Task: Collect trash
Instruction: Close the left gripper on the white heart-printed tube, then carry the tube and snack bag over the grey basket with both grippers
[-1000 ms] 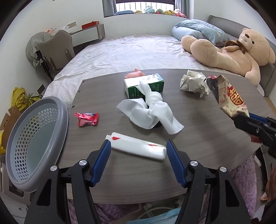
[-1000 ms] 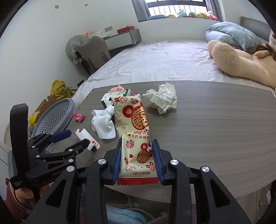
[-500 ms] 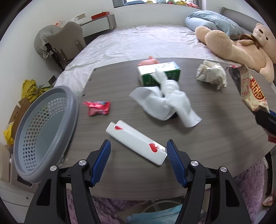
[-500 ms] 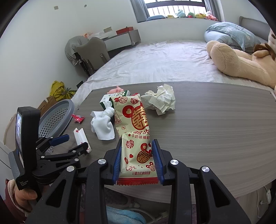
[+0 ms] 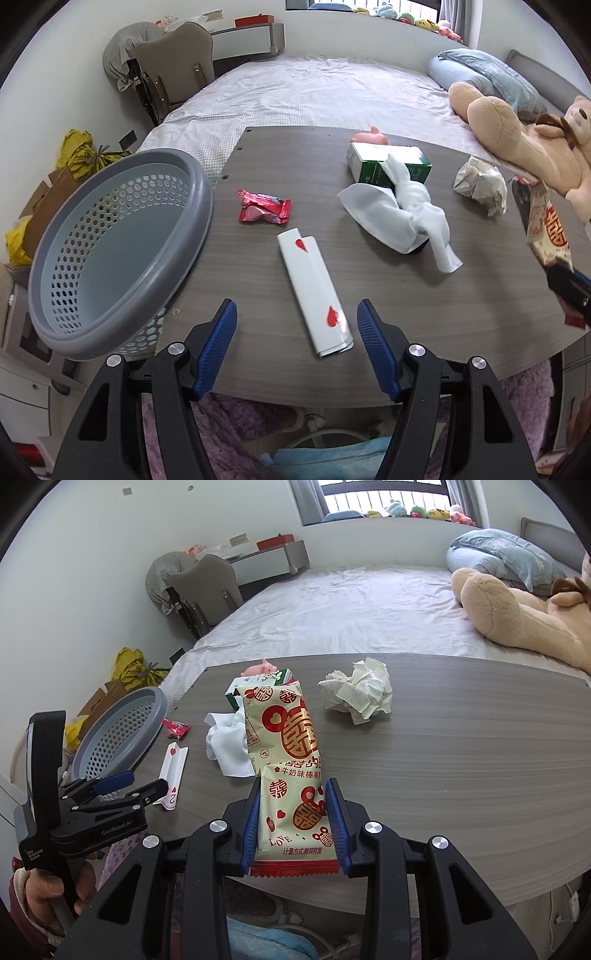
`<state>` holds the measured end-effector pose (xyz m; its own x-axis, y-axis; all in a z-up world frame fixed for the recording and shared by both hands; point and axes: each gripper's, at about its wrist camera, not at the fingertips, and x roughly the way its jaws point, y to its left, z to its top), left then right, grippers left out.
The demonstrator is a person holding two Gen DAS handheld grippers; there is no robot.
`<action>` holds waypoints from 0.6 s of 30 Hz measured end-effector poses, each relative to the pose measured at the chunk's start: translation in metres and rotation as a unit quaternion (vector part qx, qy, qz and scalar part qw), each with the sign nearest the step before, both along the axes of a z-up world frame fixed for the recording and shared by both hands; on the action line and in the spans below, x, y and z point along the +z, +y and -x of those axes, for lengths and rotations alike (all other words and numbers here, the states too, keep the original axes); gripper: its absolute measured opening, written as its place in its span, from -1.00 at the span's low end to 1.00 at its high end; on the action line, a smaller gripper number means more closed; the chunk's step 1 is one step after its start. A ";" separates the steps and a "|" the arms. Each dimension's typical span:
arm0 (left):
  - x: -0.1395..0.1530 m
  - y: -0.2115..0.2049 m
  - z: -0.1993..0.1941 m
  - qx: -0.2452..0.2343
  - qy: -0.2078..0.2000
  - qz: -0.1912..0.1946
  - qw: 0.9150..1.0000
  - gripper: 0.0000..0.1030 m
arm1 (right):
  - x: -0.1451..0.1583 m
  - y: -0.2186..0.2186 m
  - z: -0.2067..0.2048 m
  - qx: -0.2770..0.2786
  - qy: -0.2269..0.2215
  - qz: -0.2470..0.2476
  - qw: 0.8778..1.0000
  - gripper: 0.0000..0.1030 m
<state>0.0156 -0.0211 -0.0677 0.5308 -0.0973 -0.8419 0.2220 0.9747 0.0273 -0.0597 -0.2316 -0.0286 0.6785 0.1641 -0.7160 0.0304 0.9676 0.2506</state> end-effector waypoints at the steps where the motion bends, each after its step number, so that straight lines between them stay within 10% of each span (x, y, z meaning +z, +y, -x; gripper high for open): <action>1: -0.001 -0.001 -0.001 0.001 0.001 0.001 1.000 0.26 | 0.000 0.001 0.000 0.001 0.000 0.000 1.000 -0.36; 9: -0.010 -0.003 -0.008 0.009 0.018 0.012 1.000 0.18 | 0.002 0.000 -0.001 -0.002 -0.001 0.001 1.000 -0.36; 18: -0.015 -0.007 -0.008 -0.001 0.027 0.009 1.000 -0.58 | 0.002 0.002 -0.003 0.000 0.000 0.004 1.000 -0.36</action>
<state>0.0233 -0.0284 -0.0825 0.4851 -0.1141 -0.8670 0.2245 0.9745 -0.0026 -0.0565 -0.2298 -0.0265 0.6788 0.1586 -0.7170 0.0305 0.9694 0.2434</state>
